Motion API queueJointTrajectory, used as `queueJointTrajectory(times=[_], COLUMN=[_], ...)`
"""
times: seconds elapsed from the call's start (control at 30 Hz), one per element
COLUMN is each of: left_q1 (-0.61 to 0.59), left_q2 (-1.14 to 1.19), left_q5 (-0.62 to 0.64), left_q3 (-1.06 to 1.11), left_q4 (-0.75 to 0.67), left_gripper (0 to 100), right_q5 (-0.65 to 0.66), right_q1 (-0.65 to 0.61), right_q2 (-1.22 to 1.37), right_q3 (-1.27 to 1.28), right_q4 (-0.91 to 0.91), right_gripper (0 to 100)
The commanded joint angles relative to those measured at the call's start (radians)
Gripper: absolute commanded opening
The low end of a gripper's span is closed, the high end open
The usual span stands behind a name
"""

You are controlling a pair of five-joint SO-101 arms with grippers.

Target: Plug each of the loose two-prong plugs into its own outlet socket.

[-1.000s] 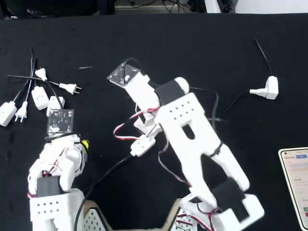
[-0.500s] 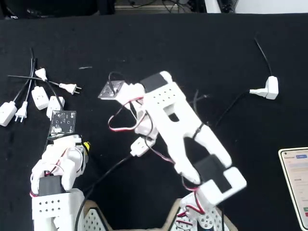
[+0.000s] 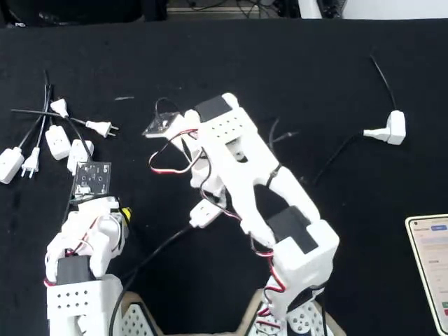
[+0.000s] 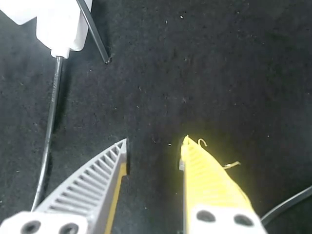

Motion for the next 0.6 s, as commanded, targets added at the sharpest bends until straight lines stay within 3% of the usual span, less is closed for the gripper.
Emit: queueJointTrajectory(times=[0.0, 0.23, 0.57], left_q1=[0.001, 0.001, 0.001], left_q2=[-0.009, -0.009, -0.009], left_q5=[-0.003, -0.003, -0.003], left_q3=[-0.013, -0.012, -0.012], left_q4=[-0.015, -0.015, -0.015], left_gripper=[19, 19, 19], right_q5=[-0.063, -0.144, -0.092], right_q1=[0.018, 0.018, 0.02], right_q2=[-0.01, -0.008, -0.01], right_q3=[-0.056, -0.056, -0.051], right_q4=[0.0, 0.0, -0.018], right_gripper=[1.0, 1.0, 1.0])
